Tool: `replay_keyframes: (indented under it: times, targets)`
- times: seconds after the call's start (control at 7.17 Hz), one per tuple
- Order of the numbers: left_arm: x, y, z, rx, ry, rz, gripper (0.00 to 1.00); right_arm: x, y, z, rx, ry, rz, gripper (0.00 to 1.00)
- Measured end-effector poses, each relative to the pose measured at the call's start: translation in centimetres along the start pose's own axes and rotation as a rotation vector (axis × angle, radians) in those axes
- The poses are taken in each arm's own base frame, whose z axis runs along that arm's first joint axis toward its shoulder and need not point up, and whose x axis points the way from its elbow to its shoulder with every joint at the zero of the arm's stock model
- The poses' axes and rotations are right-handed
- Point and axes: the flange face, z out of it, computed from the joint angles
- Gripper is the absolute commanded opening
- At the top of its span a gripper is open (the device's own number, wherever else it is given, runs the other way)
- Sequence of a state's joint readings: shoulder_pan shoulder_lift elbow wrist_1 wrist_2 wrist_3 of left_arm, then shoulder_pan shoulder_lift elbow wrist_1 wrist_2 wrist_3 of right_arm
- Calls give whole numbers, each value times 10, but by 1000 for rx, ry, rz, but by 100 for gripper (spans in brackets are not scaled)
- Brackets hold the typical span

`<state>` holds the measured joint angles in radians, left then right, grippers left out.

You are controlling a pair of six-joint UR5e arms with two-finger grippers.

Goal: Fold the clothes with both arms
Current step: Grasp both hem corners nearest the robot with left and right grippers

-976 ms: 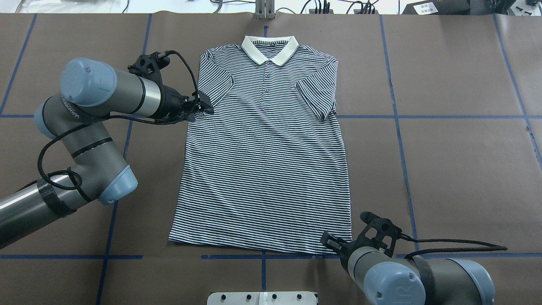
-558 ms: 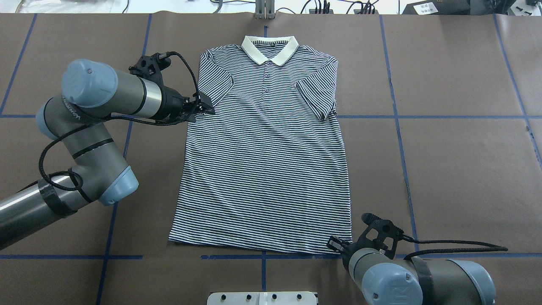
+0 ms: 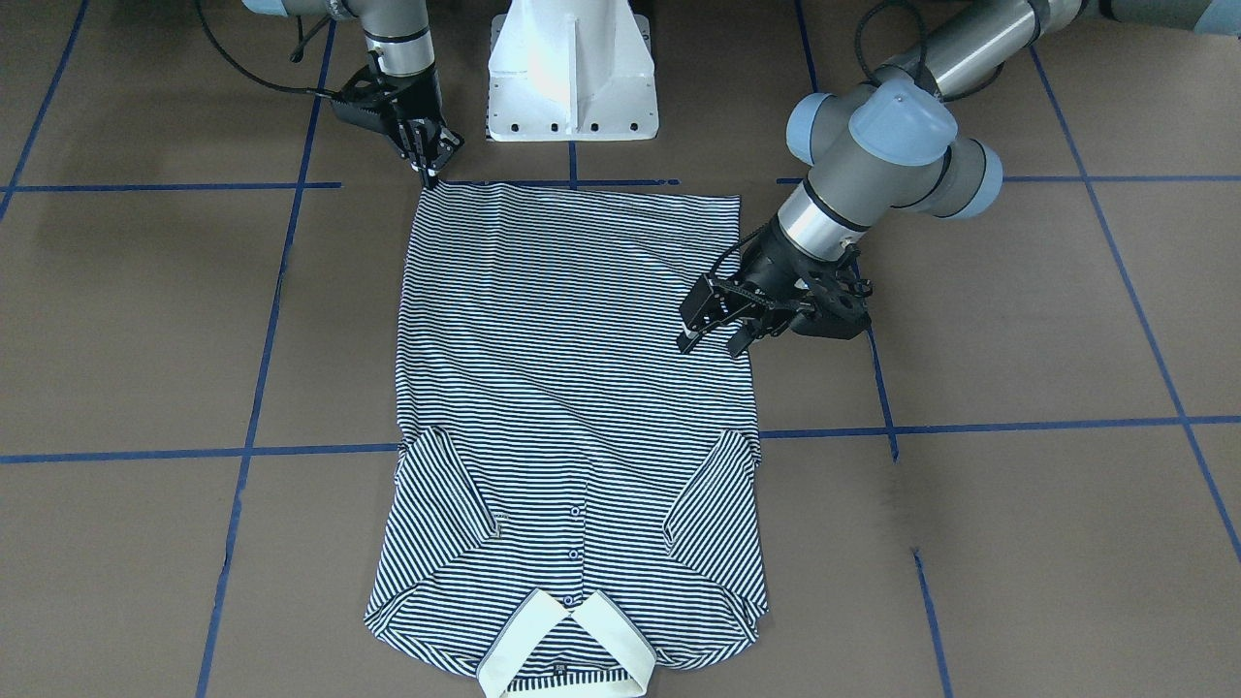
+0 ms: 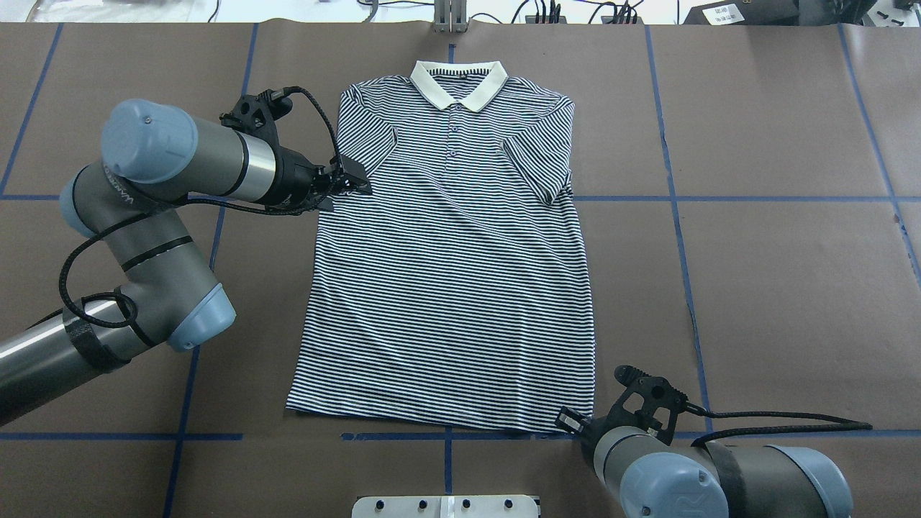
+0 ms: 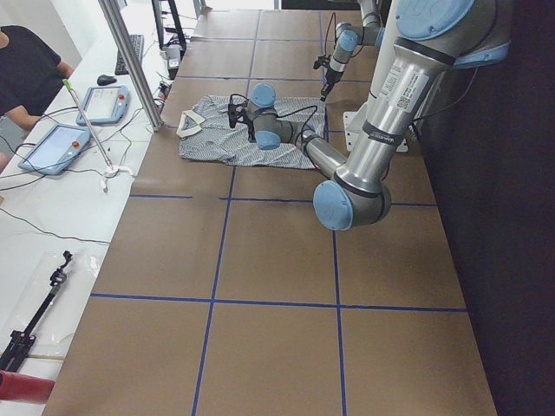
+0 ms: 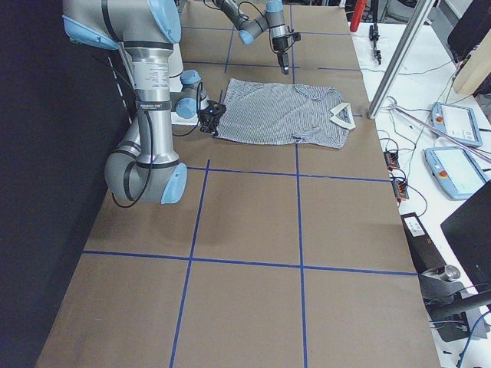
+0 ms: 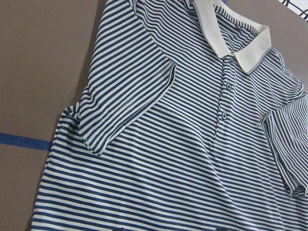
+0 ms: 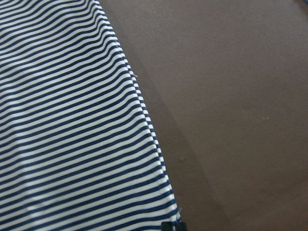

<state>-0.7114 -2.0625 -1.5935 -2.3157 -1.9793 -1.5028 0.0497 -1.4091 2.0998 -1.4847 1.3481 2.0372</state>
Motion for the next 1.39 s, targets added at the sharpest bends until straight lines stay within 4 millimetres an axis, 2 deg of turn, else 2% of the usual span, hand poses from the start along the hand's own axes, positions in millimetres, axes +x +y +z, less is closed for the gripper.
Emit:
replay_keyframes:
  times: [0.14,0.28,0.56,0.7,0.84,0.98,1.12,1.26,1.39]
  targets:
    - [-5,8,-4,-11,0,-6,79,-2,-1,-6,-5,-11,3,0]
    - [-14,35,-14,-15,6,-16,79,-3,-1,-9,-8,-16,4,0]
    - [-41,140,-37,7,-56,-38,78,-4,-1,-10,-10,-18,0,0]
    - [-50,178,-39,13,-137,-29,76,-3,-2,-10,-10,-17,-1,0]
    - [-61,209,-33,7,-212,-23,74,-3,-2,-10,-10,-16,-1,0]
    - [-75,235,-25,1,-263,-26,74,-3,-2,-10,-10,-16,-1,0]
    - [-88,253,-18,-4,-299,-27,73,-4,-2,-10,-10,-17,0,0]
    - [-97,260,-13,-4,-322,-26,69,-4,-2,-10,-10,-17,0,0]
    - [-102,263,-9,-4,-337,-25,45,-3,-2,-10,-10,-16,0,0]
